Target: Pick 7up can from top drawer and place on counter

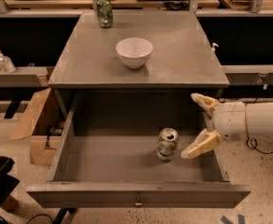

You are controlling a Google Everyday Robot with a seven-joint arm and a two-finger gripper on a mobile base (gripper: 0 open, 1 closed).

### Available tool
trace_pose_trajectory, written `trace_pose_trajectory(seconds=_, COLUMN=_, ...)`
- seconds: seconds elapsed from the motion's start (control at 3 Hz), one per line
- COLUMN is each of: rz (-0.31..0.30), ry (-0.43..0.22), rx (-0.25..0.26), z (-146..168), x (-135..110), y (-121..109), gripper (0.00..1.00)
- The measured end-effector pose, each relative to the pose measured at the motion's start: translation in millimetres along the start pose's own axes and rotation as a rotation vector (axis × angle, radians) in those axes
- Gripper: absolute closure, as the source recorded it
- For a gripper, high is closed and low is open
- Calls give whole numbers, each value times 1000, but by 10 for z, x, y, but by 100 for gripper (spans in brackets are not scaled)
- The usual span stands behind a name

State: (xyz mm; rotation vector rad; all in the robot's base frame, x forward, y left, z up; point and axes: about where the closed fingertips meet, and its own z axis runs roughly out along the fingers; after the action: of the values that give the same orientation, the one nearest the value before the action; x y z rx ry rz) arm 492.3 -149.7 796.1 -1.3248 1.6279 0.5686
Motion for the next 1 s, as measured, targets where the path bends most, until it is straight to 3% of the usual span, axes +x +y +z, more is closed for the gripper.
trace_pose_trajectory(seconds=0.33, rz=16, ry=-36, rx=-40, z=283, x=167, y=116, gripper=0)
trace_pose_trajectory(seconds=1.0, rz=-14, ry=-129, rx=-93, z=885, x=552, y=28, gripper=0)
